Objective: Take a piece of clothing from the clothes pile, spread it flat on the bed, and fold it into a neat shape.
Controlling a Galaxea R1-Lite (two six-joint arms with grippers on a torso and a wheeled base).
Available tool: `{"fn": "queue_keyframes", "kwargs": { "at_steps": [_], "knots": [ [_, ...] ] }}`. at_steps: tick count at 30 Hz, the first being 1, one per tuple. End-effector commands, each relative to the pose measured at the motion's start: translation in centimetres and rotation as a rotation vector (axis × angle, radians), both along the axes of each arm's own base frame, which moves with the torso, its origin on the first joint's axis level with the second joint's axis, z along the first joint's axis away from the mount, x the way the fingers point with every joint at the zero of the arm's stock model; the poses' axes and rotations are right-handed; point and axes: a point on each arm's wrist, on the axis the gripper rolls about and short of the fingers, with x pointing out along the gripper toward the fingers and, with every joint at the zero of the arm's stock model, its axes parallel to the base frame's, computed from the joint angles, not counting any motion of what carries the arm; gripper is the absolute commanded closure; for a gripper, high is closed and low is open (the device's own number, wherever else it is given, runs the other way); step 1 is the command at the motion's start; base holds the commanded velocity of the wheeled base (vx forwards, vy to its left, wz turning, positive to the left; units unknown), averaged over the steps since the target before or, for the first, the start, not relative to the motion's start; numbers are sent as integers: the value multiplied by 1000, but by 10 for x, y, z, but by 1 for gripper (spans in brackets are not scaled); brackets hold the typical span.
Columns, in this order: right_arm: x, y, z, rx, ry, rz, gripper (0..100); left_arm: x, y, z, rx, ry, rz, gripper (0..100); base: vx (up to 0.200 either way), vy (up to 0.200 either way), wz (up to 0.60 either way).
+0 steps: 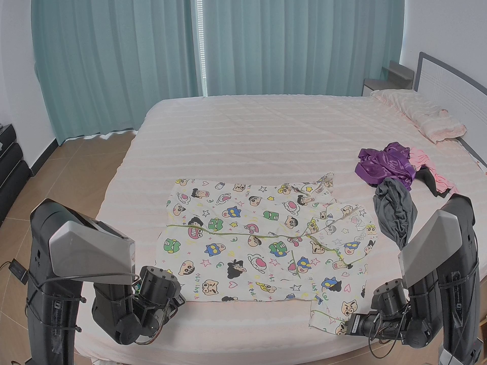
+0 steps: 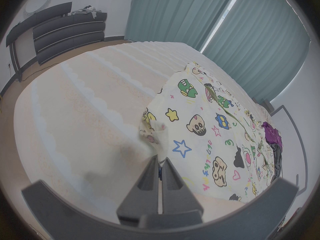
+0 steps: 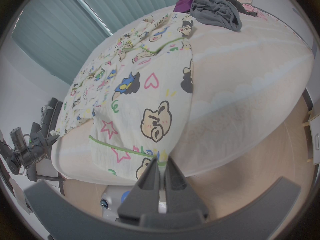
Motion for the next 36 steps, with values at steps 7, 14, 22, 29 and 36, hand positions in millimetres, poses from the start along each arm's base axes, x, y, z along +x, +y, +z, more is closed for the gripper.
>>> {"fn": "queue_keyframes", "kwargs": {
  "at_steps": [7, 14, 22, 29, 36],
  "knots": [
    [-7, -12, 21, -38, 30, -19, 100, -15, 4, 9, 1, -8, -18, 100, 0, 0, 0],
    [-10, -17, 26, -69, 53, -2, 100, -28, 7, 9, 19, 29, -35, 100, 0, 0, 0],
    [-12, -25, 34, -85, 63, 5, 100, -39, 7, 14, 34, 44, -70, 100, 0, 0, 0],
    [-12, -24, 33, -86, 69, 9, 100, -35, 15, 15, -15, 57, -84, 100, 0, 0, 0],
    [-13, -24, 32, -86, 72, 13, 100, -26, 43, 27, -102, -6, -149, 0, 0, 0, 0]
  ]
}}
